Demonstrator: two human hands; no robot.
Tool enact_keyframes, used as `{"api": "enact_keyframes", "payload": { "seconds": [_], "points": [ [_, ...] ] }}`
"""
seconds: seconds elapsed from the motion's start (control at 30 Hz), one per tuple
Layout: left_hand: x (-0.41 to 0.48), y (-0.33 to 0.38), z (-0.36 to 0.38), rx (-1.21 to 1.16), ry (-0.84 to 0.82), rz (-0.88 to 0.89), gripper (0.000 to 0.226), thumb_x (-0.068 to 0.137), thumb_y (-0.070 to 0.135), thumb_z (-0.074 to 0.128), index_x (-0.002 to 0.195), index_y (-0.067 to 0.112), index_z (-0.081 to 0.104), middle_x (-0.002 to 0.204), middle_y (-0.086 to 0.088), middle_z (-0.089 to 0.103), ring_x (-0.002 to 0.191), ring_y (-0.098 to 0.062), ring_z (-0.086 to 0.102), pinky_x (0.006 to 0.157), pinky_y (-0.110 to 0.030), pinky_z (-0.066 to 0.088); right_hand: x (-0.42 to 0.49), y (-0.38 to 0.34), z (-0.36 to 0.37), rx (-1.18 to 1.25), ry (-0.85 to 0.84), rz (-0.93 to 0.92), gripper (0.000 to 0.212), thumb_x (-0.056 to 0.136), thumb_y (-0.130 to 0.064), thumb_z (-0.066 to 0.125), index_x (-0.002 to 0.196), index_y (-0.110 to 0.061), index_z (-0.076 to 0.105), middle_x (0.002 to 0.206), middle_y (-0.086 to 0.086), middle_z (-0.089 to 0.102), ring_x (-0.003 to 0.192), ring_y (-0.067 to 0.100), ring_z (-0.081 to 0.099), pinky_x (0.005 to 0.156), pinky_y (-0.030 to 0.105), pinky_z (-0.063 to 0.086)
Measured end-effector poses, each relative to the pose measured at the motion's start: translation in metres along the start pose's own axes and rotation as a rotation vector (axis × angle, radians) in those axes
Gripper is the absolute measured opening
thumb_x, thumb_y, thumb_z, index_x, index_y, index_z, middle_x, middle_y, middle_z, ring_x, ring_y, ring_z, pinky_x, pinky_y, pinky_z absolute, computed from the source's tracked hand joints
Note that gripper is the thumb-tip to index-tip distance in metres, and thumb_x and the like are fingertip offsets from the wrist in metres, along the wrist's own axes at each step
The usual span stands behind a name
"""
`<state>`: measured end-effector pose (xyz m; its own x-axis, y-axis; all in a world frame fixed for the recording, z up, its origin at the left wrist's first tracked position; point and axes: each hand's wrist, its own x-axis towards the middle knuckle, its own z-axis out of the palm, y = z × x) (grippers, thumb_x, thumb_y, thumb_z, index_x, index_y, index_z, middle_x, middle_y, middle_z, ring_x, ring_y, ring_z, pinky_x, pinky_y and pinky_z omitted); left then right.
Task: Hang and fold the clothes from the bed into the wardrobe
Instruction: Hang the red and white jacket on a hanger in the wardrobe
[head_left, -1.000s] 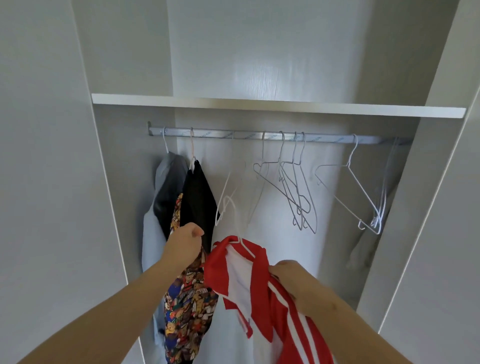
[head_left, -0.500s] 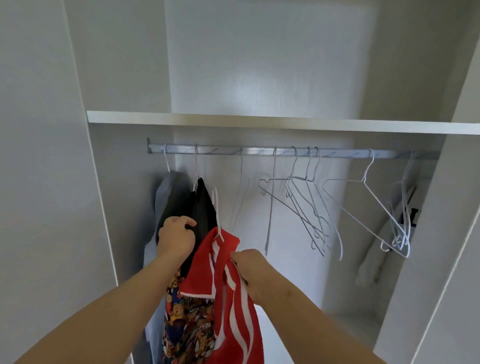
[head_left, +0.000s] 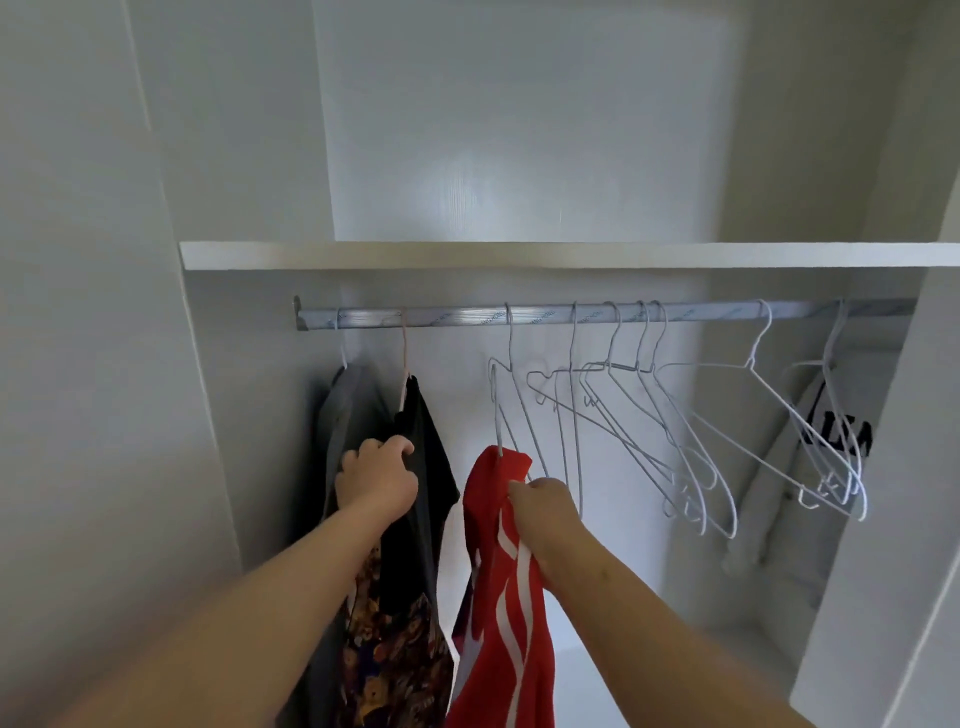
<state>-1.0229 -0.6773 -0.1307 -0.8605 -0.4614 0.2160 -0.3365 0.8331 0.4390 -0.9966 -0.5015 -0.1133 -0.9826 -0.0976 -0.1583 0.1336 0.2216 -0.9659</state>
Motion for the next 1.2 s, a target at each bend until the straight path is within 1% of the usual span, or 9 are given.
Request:
{"api": "enact_keyframes", "payload": {
  "seconds": [0.17, 0.3, 0.4, 0.57, 0.63, 0.73, 0.9, 1.0, 1.2],
  "points": [
    [0.018, 0.008, 0.002, -0.128, -0.007, 0.015, 0.038, 0.091, 0.019, 0.049, 0.128, 0.023, 0.047, 0.136, -0.007, 0.039, 0.120, -0.027, 0.040, 0.095, -0.037, 0.041, 0.005, -0.011, 0.010, 0.002, 0.008, -0.132, 0.021, 0.096, -0.017, 0.038, 0.081, -0.007, 0.049, 0.067, 0.005, 0.049, 0.051, 0.012, 0.047, 0.042, 0.016, 0.040],
    [0.033, 0.015, -0.007, -0.288, -0.016, 0.046, 0.036, 0.090, 0.013, 0.051, 0.126, 0.018, 0.051, 0.129, -0.008, 0.046, 0.098, -0.022, 0.056, 0.077, -0.032, 0.051, 0.023, -0.040, 0.009, 0.058, 0.002, -0.198, 0.020, 0.096, -0.017, 0.037, 0.088, -0.005, 0.050, 0.075, 0.010, 0.052, 0.057, 0.016, 0.049, 0.051, 0.023, 0.043],
    [0.042, 0.017, -0.010, -0.355, -0.018, 0.075, 0.032, 0.087, 0.012, 0.057, 0.118, 0.018, 0.056, 0.125, -0.005, 0.051, 0.095, -0.018, 0.056, 0.077, -0.029, 0.049, 0.042, -0.057, 0.008, 0.029, 0.007, -0.253, 0.020, 0.097, -0.018, 0.037, 0.086, -0.006, 0.049, 0.075, 0.009, 0.052, 0.058, 0.016, 0.050, 0.052, 0.023, 0.043],
    [0.048, 0.016, -0.002, -0.473, -0.194, 0.128, 0.035, 0.077, 0.012, 0.072, 0.106, 0.025, 0.058, 0.099, 0.009, 0.048, 0.080, 0.000, 0.046, 0.056, -0.007, 0.034, 0.081, -0.067, 0.012, -0.008, 0.010, -0.283, 0.025, 0.098, -0.019, 0.037, 0.095, -0.002, 0.054, 0.081, 0.012, 0.057, 0.065, 0.020, 0.056, 0.058, 0.028, 0.048],
    [0.047, 0.016, 0.004, -0.495, -0.190, 0.124, 0.033, 0.077, 0.012, 0.072, 0.101, 0.028, 0.056, 0.095, 0.012, 0.049, 0.079, -0.001, 0.049, 0.055, -0.007, 0.036, 0.098, -0.064, 0.014, -0.008, 0.001, -0.269, 0.025, 0.098, -0.019, 0.037, 0.094, -0.001, 0.055, 0.083, 0.014, 0.059, 0.070, 0.023, 0.058, 0.065, 0.034, 0.051],
    [0.050, 0.015, 0.009, -0.543, -0.149, 0.097, 0.028, 0.081, 0.011, 0.067, 0.096, 0.031, 0.054, 0.092, 0.010, 0.050, 0.073, -0.004, 0.053, 0.052, -0.012, 0.038, 0.117, -0.054, 0.018, -0.029, -0.016, -0.249, 0.022, 0.098, -0.018, 0.037, 0.085, -0.007, 0.051, 0.076, 0.009, 0.056, 0.064, 0.019, 0.055, 0.056, 0.029, 0.048],
    [0.047, 0.014, 0.018, -0.642, -0.066, 0.033, 0.027, 0.085, 0.009, 0.059, 0.092, 0.034, 0.056, 0.101, 0.006, 0.055, 0.079, -0.007, 0.058, 0.055, -0.011, 0.040, 0.141, -0.031, 0.028, -0.087, -0.019, -0.236, 0.019, 0.097, -0.019, 0.039, 0.090, -0.006, 0.052, 0.081, 0.008, 0.058, 0.072, 0.020, 0.058, 0.066, 0.031, 0.051],
    [0.043, 0.015, 0.020, -0.715, -0.046, 0.001, 0.025, 0.087, 0.011, 0.057, 0.094, 0.035, 0.057, 0.107, 0.002, 0.058, 0.085, -0.011, 0.060, 0.062, -0.016, 0.045, 0.146, -0.027, 0.034, -0.061, -0.023, -0.244, 0.019, 0.097, -0.020, 0.039, 0.091, -0.006, 0.051, 0.080, 0.007, 0.056, 0.070, 0.018, 0.056, 0.062, 0.028, 0.048],
    [0.031, 0.011, 0.018, -0.731, 0.040, -0.084, 0.019, 0.088, 0.015, 0.058, 0.098, 0.031, 0.058, 0.117, 0.002, 0.055, 0.081, -0.006, 0.058, 0.060, -0.014, 0.043, 0.144, -0.017, 0.036, -0.022, -0.087, -0.193, 0.014, 0.097, -0.022, 0.043, 0.103, -0.010, 0.049, 0.093, 0.011, 0.059, 0.073, 0.019, 0.056, 0.057, 0.026, 0.044]
  ]
}}
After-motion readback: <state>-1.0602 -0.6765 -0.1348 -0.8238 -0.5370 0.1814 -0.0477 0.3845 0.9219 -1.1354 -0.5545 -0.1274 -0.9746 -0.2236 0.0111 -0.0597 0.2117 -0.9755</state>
